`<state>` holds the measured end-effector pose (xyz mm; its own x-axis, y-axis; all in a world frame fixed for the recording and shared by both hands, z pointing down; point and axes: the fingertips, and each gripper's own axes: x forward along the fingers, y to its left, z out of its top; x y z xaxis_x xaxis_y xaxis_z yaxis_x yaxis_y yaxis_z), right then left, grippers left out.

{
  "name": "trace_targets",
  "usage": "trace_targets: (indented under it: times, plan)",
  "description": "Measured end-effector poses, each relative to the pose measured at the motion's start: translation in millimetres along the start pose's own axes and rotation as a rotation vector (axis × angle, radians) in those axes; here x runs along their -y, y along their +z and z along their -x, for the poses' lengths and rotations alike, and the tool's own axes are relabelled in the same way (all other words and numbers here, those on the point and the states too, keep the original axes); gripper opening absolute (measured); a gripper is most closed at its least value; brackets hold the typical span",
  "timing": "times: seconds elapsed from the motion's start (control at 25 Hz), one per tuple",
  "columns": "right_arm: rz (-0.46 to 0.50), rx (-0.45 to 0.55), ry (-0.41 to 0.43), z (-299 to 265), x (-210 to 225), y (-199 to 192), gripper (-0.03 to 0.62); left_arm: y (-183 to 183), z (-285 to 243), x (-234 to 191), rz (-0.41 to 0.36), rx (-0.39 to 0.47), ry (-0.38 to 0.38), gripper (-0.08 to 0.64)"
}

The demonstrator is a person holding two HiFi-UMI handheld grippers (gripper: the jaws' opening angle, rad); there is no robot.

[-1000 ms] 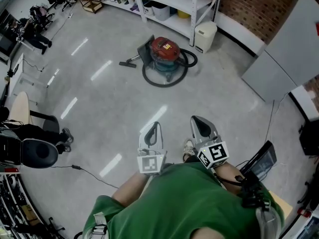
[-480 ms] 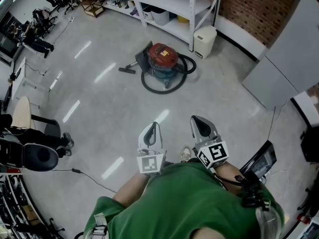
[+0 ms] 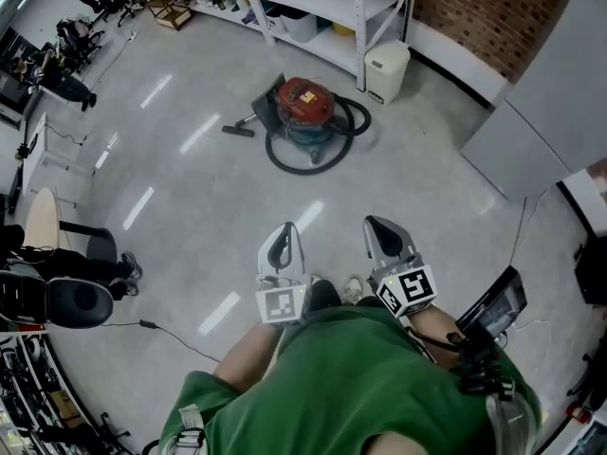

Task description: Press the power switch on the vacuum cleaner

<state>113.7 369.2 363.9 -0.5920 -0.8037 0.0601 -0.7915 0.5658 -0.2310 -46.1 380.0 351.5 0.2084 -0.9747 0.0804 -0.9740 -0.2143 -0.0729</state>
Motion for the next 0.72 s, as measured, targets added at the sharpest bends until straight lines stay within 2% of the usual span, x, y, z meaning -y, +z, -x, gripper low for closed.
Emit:
trace_targets:
  times: [0.32,0.72]
  plan:
    - [0.006,-0.012,-0.025,-19,15,3,0.003,-2,-26,-11,0.003,-0.010,-0.012,0.006]
    - [0.032,-0.021,-0.078,-68,47,17,0.003,-2,-91,-27,0.026,-0.002,-0.064,0.006]
